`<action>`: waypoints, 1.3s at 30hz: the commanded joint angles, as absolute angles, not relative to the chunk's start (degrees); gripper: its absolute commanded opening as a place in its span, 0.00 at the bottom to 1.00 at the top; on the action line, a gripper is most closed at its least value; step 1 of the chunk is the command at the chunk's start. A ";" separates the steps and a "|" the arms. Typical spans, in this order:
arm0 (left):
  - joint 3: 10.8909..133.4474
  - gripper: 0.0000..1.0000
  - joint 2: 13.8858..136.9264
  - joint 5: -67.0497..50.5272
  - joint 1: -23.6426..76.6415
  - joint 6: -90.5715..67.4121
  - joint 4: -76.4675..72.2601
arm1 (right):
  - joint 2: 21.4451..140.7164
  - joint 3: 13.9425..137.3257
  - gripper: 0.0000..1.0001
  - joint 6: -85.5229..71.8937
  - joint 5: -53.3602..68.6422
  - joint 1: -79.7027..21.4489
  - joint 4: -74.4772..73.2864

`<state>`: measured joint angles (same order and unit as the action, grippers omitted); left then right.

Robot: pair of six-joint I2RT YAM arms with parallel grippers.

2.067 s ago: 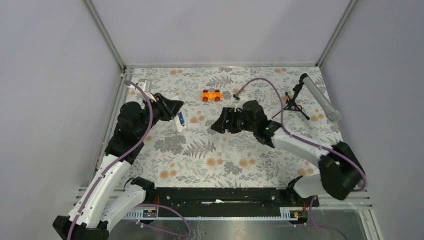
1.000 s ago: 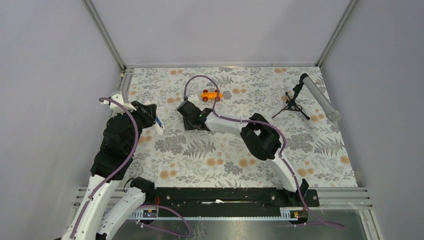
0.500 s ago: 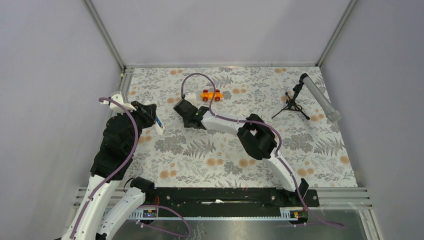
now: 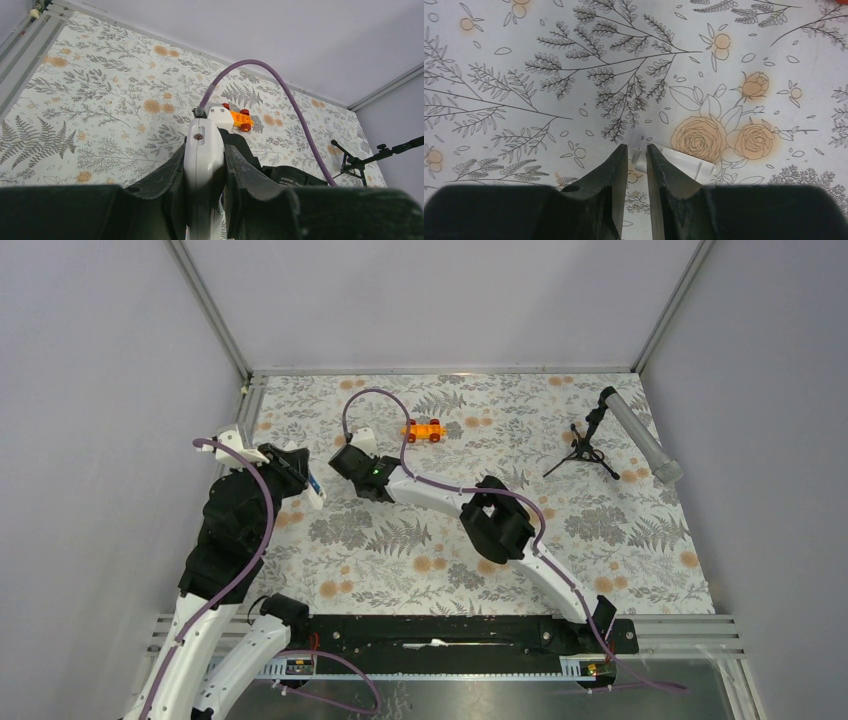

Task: Load the batteries into the remote control
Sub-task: Adjust the battery cover at the center of the board.

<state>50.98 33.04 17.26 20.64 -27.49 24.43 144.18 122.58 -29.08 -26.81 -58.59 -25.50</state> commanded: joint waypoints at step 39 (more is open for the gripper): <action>49.55 0.00 33.80 10.88 20.22 -30.68 19.65 | 107.24 73.53 0.00 -40.64 22.87 -46.82 3.90</action>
